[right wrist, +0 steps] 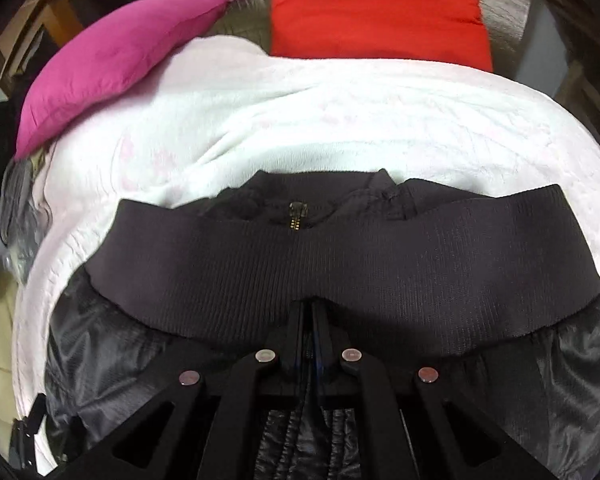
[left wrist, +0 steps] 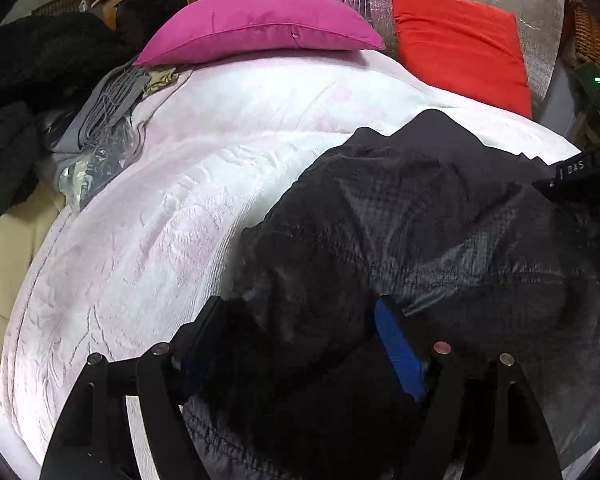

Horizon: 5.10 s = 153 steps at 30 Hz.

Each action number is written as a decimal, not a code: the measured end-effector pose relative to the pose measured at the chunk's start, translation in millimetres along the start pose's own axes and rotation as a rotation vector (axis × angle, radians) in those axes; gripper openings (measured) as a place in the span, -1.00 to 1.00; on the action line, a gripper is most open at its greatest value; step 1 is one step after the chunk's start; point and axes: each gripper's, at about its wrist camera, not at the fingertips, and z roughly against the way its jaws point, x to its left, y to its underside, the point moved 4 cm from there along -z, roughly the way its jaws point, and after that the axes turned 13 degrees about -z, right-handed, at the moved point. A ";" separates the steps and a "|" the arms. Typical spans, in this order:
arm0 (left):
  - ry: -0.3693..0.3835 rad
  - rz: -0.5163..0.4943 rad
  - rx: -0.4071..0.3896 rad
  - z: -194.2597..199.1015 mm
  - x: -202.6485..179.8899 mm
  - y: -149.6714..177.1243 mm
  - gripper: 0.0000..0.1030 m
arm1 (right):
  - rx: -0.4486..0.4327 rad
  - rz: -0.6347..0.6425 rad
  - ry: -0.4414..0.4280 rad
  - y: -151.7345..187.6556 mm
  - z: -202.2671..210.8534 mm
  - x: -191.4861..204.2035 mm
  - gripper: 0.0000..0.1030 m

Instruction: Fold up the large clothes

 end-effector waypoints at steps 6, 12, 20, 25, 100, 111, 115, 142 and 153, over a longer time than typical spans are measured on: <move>0.095 0.084 -0.070 33.6 21.1 -5.6 0.50 | -0.088 -0.016 -0.234 11.6 76.8 -13.3 -0.87; 0.130 0.143 -0.078 45.0 48.4 -1.7 0.74 | -0.153 -0.054 -0.309 49.4 152.1 -66.5 -0.81; 0.186 0.192 -0.042 34.7 64.4 6.5 0.74 | -0.281 -0.280 -0.422 106.3 191.6 -172.2 0.70; 0.223 0.244 0.001 22.4 77.4 10.3 0.74 | -0.259 -0.447 -0.435 99.8 183.4 -237.5 0.70; 0.838 0.261 0.092 -39.8 14.4 4.3 0.75 | 0.161 -0.393 -0.736 97.8 63.7 -253.8 0.85; 0.778 0.263 0.023 -31.4 9.2 -4.9 0.12 | 0.118 -0.388 -0.592 102.4 63.1 -236.8 0.37; 0.753 0.271 -0.001 -29.0 14.8 -3.2 -0.26 | 0.098 -0.402 -0.550 102.7 66.0 -234.8 0.05; 0.716 0.250 -0.075 72.6 32.1 39.6 -0.55 | -0.060 -0.293 -0.490 145.9 174.7 -207.4 -0.34; 0.685 0.240 0.021 83.1 22.9 107.6 -0.52 | 0.015 -0.382 -0.501 216.1 177.3 -239.8 -0.34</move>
